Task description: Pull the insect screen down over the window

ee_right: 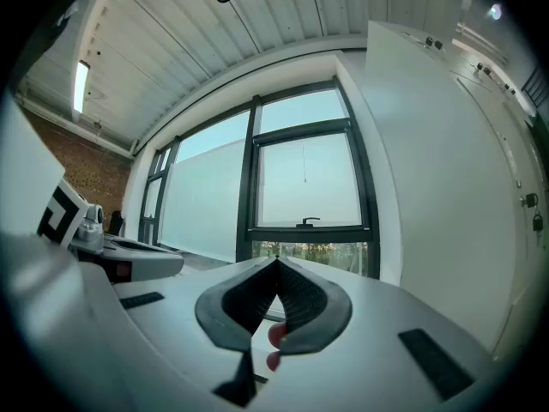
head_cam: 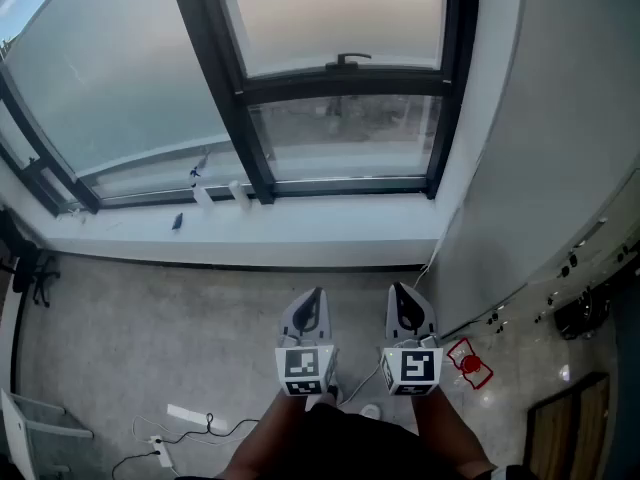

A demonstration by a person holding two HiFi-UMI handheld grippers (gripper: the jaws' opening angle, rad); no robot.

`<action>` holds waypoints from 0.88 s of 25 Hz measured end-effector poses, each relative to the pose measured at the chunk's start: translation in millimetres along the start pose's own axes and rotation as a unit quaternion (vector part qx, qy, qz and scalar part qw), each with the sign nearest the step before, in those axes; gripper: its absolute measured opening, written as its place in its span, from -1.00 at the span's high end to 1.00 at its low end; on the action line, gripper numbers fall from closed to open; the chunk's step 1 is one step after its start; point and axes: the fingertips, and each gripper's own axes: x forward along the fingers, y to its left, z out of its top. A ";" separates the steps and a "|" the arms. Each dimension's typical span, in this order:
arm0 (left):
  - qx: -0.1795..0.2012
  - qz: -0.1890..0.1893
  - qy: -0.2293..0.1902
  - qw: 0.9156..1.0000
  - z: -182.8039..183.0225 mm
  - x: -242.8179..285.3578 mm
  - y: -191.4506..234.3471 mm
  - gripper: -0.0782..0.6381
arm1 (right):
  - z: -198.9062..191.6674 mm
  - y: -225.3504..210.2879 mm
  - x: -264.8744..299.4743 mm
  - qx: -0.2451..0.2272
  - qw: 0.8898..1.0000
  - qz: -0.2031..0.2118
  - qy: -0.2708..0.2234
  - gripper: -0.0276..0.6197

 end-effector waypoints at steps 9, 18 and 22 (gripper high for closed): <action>0.002 -0.002 -0.002 1.000 2.9 3.7 1.7 0.80 | -2.3 -3.9 6.0 -0.002 1.000 -0.005 0.005 0.91; -0.001 -0.003 -0.003 1.000 -0.8 6.5 7.1 0.80 | -0.9 5.1 14.0 0.001 1.000 0.005 0.001 0.91; -0.008 -0.002 0.001 1.000 -2.1 11.7 14.5 0.80 | -2.9 8.0 22.6 -0.003 1.000 0.006 0.007 0.91</action>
